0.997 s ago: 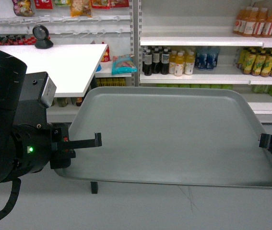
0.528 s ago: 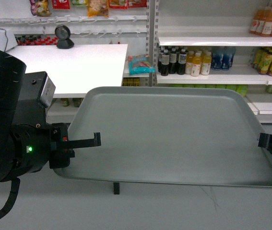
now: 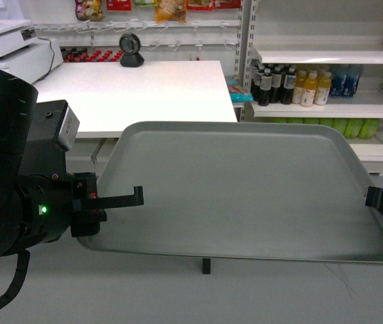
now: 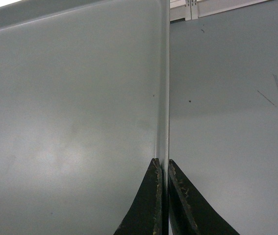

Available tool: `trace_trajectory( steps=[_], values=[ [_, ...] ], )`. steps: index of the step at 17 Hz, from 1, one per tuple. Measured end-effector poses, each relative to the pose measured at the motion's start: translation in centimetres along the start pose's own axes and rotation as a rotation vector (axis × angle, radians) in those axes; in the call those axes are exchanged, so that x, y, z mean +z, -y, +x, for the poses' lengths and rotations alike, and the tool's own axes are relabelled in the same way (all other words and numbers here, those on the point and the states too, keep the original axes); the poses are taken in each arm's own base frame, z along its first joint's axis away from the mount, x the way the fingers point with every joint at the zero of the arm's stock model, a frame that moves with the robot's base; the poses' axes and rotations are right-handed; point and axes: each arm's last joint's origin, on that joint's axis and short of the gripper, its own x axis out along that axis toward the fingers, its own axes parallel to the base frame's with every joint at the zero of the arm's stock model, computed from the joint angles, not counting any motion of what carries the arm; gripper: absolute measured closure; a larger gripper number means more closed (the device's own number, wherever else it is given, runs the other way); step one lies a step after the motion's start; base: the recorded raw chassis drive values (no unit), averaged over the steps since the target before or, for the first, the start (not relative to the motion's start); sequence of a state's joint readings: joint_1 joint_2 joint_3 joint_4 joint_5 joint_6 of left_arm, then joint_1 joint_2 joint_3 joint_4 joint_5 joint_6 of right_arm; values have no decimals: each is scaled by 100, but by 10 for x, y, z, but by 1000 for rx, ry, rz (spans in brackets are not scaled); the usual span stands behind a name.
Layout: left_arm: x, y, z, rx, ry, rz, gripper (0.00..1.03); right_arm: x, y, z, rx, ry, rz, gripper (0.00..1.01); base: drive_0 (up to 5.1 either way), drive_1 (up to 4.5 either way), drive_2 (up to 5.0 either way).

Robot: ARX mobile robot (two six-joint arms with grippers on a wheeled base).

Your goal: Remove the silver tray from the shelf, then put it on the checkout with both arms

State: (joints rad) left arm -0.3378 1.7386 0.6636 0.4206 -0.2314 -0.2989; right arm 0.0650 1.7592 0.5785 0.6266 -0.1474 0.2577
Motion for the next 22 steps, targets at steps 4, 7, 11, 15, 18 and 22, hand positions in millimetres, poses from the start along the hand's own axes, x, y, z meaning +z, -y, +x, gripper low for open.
trace_trajectory(
  steps=[4, 7, 11, 15, 18, 22],
  values=[
    [0, 0, 0, 2, -3, 1, 101, 0, 0, 0, 0, 0, -1, 99, -511, 235, 235],
    [0, 0, 0, 2, 0, 0, 101, 0, 0, 0, 0, 1, 0, 99, -496, 249, 249],
    [0, 0, 0, 1, 0, 0, 101, 0, 0, 0, 0, 0, 0, 99, -373, 205, 157],
    [0, -2, 0, 6, -2, 8, 100, 0, -2, 0, 3, -1, -3, 99, 0, 0, 0],
    [0, -1, 0, 5, -1, 8, 100, -1, -2, 0, 3, -4, -3, 99, 9, 287, -269],
    [0, -1, 0, 7, 0, 9, 100, 0, -2, 0, 3, 0, -3, 99, 30, 463, -403]
  ],
)
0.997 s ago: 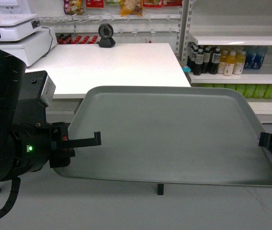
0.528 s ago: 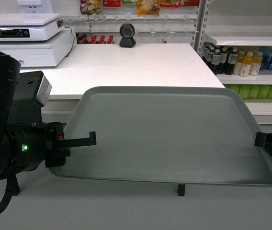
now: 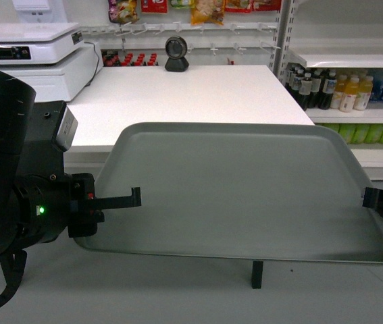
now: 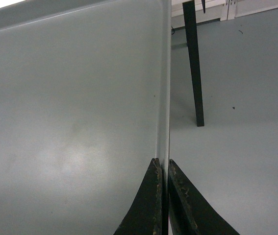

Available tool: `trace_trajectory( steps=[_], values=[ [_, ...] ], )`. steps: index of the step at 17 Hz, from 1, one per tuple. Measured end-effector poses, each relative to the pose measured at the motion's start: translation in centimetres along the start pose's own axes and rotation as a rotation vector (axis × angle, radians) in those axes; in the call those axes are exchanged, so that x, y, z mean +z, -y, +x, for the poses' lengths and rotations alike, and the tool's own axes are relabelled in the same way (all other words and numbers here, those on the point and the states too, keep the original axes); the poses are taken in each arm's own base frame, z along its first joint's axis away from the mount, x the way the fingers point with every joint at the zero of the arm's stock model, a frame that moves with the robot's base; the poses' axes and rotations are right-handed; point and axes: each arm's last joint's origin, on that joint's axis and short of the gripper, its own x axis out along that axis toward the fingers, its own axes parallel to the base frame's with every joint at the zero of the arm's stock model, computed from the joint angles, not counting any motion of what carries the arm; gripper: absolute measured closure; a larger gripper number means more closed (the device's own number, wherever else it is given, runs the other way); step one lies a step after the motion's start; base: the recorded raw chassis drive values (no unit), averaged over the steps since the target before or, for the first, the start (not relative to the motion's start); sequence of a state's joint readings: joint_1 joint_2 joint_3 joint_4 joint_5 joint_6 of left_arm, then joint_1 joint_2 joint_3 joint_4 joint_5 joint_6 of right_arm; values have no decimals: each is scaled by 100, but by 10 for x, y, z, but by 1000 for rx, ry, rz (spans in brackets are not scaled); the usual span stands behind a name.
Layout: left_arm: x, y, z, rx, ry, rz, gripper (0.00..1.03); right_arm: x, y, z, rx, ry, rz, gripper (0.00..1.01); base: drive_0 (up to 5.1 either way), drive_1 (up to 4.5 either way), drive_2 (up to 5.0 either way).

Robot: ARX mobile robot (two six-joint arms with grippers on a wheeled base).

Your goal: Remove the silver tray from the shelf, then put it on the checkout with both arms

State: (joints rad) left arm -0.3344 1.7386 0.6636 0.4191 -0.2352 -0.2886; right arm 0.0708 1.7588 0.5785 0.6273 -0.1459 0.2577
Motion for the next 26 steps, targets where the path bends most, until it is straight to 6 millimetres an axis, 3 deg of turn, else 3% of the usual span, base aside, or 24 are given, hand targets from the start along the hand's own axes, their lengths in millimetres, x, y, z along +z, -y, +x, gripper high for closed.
trace_trajectory(
  steps=[22, 26],
  values=[
    [0, 0, 0, 0, -2, 1, 100, 0, 0, 0, -2, -1, 1, 99, 7, 431, -417],
    [0, 1, 0, -1, 1, 1, 100, 1, 0, 0, -2, 3, 0, 99, 0, 0, 0]
  ],
)
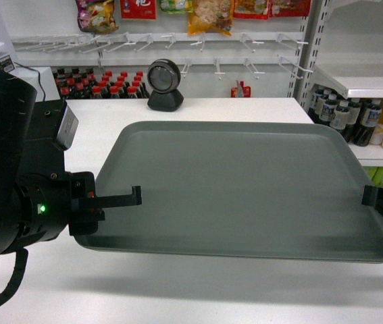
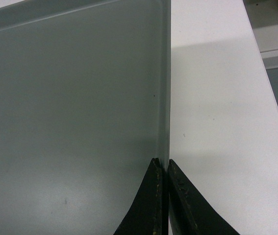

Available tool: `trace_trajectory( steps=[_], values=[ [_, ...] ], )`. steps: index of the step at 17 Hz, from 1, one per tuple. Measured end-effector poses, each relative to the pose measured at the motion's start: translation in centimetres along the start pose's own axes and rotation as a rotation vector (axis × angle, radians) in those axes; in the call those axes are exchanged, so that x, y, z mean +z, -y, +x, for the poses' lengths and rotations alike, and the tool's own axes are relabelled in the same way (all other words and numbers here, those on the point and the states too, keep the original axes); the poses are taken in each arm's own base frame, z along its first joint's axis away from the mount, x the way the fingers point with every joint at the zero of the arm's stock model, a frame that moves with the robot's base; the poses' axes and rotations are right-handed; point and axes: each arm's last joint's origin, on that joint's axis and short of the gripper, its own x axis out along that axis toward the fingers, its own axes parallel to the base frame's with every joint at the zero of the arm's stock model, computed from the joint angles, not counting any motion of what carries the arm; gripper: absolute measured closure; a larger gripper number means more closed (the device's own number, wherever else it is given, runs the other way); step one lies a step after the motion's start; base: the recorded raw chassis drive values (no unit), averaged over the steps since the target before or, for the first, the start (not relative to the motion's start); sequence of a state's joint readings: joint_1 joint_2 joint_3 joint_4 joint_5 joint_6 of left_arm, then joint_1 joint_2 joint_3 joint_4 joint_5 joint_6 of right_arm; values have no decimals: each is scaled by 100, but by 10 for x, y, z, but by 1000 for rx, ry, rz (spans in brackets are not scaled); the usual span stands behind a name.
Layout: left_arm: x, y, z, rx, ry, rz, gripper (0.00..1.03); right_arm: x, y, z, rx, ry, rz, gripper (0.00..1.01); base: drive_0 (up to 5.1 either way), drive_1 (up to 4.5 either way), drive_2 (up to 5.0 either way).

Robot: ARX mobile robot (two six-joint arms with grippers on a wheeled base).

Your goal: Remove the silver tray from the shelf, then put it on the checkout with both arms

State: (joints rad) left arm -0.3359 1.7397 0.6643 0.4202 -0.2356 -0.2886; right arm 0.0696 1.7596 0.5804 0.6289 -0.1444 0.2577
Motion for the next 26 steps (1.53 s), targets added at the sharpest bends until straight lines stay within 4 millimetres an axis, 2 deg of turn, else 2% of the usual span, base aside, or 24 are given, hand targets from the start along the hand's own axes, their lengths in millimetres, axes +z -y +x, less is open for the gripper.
trace_trajectory(
  steps=[2, 3, 5, 7, 8, 12, 13, 15, 18, 20, 22, 23, 25, 26],
  values=[
    [7, 4, 8, 148, -105, -2, 100, 0, 0, 2, 30, -35, -23, 99, 0, 0, 0],
    [10, 3, 26, 187, -142, -27, 100, 5, 0, 18, 89, -52, -61, 99, 0, 0, 0],
    [27, -13, 64, 157, -107, -95, 100, 18, -2, 61, 128, -14, -99, 99, 0, 0, 0],
    [46, -38, 107, 176, -85, -71, 100, 30, -21, 112, 150, 18, -100, 98, 0, 0, 0],
    [49, -47, 126, 178, -97, -43, 100, 31, -28, 130, 144, 6, -90, 98, 0, 0, 0],
    [54, -54, 164, 202, -126, 20, 100, 24, -36, 181, 103, -48, -44, 98, 0, 0, 0],
    [51, -54, 169, 240, -126, 40, 92, 7, -37, 187, 91, -88, -126, 87, 0, 0, 0],
    [49, -55, 171, 294, -114, 52, 81, 3, -38, 185, 103, -86, -157, 76, 0, 0, 0],
    [49, -56, 170, 322, -95, 54, 59, -1, -39, 180, 72, -46, -193, 54, 0, 0, 0],
    [48, -55, 163, 318, -65, 31, 46, 1, -37, 170, 61, 3, -206, 41, 0, 0, 0],
    [52, -49, 145, 299, 7, -31, 32, 10, -36, 153, 54, 64, -218, 26, 0, 0, 0],
    [56, -44, 137, 299, 44, -47, 26, 16, -37, 149, 37, 143, -232, 25, 0, 0, 0],
    [74, -33, 120, 265, 147, -75, 15, 24, -33, 133, -69, 386, -249, 36, 0, 0, 0],
    [83, -29, 114, 136, 327, -80, 21, 21, -29, 118, -109, 448, -246, 44, 0, 0, 0]
  ],
)
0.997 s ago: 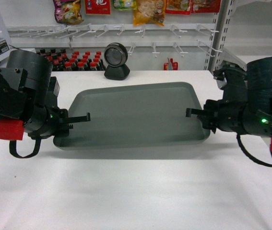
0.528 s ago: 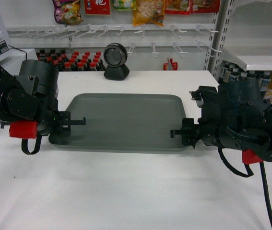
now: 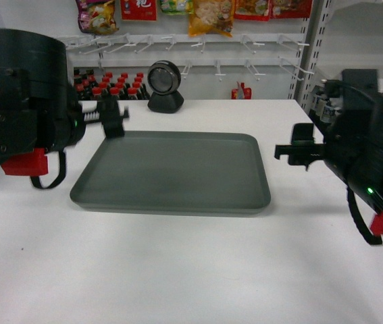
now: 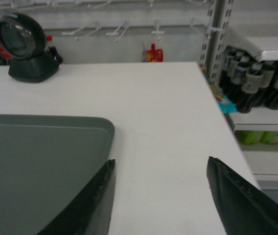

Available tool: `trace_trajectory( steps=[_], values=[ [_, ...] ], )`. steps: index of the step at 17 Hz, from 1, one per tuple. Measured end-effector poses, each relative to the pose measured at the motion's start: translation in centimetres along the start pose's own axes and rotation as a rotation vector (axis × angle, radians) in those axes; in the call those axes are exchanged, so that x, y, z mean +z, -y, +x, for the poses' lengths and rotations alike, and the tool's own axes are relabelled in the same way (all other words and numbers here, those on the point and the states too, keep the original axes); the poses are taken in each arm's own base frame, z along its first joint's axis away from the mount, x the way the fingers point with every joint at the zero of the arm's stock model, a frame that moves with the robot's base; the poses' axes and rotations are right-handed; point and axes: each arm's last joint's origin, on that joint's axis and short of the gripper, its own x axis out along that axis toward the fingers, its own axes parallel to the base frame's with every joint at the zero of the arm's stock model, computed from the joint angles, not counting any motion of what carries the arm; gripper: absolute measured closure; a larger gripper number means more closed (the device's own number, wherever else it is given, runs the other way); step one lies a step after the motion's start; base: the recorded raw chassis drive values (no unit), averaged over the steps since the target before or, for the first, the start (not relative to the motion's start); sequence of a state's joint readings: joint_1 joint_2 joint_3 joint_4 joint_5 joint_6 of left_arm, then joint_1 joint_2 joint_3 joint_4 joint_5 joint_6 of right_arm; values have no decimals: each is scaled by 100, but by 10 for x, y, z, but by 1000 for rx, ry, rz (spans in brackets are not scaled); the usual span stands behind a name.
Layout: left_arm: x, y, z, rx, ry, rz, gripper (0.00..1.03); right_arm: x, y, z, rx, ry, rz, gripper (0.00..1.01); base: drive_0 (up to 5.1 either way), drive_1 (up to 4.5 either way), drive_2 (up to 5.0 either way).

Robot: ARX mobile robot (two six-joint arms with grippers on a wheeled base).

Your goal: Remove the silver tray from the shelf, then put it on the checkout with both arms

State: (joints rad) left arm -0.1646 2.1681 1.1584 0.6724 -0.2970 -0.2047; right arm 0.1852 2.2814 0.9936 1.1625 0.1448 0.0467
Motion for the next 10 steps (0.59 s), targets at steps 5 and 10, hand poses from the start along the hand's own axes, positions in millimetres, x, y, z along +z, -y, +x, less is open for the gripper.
trace_trajectory(
  steps=[5, 10],
  values=[
    [-5, -56, -108, -154, 324, 99, 83, 18, 36, -111, -41, -12, -29, 99, 0, 0, 0],
    [-23, -80, -173, -161, 273, 113, 102, 33, 50, -178, -45, 19, -25, 99, 0, 0, 0]
  ],
)
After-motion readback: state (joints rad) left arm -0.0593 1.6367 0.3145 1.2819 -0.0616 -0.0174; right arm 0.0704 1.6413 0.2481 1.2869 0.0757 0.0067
